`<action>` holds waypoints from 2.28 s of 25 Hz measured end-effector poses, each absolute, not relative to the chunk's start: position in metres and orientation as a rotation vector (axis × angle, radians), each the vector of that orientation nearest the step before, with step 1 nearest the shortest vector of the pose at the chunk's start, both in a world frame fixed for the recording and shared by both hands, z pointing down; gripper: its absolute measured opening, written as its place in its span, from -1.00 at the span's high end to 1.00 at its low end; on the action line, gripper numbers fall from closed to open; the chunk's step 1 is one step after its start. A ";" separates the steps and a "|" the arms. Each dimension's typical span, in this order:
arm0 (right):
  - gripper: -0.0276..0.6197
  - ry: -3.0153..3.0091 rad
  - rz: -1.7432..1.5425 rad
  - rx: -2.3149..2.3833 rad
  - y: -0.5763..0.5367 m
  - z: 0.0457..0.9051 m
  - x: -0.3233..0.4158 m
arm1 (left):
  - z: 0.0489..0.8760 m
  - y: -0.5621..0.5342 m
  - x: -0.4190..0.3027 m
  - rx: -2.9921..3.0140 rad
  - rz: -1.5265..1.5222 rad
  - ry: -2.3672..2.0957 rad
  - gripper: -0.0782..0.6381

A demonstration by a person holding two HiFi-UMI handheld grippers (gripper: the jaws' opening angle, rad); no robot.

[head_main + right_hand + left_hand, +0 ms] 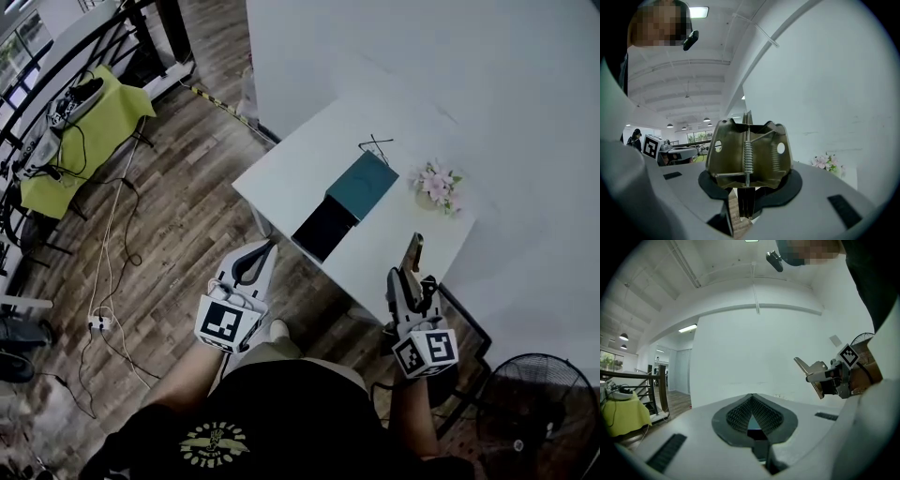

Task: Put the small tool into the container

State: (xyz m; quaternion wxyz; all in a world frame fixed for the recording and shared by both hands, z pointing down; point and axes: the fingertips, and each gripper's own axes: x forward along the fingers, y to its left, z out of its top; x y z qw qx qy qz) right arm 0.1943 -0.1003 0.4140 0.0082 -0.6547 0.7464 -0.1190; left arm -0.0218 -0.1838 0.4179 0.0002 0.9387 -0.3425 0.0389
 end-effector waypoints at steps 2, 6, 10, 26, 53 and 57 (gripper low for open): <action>0.52 2.315 -0.374 -2.058 -0.109 0.412 0.191 | 0.415 -0.193 -0.023 2.968 0.113 -1.052 0.76; 0.52 2.296 -0.370 -2.057 -0.120 0.409 0.179 | 0.418 -0.206 -0.028 2.973 0.123 -1.011 0.76; 0.52 2.298 -0.377 -2.055 -0.125 0.404 0.175 | 0.417 -0.209 -0.029 2.971 0.106 -0.986 0.76; 0.52 2.380 -0.572 -1.894 -0.190 0.431 0.162 | 0.429 -0.250 -0.057 2.885 0.132 -1.149 0.76; 0.52 2.497 -1.031 -1.754 -0.306 0.558 0.184 | 0.461 -0.325 -0.010 2.786 0.249 -1.251 0.76; 0.52 2.501 -1.130 -1.743 -0.312 0.586 0.182 | 0.458 -0.334 -0.001 2.795 0.245 -1.243 0.76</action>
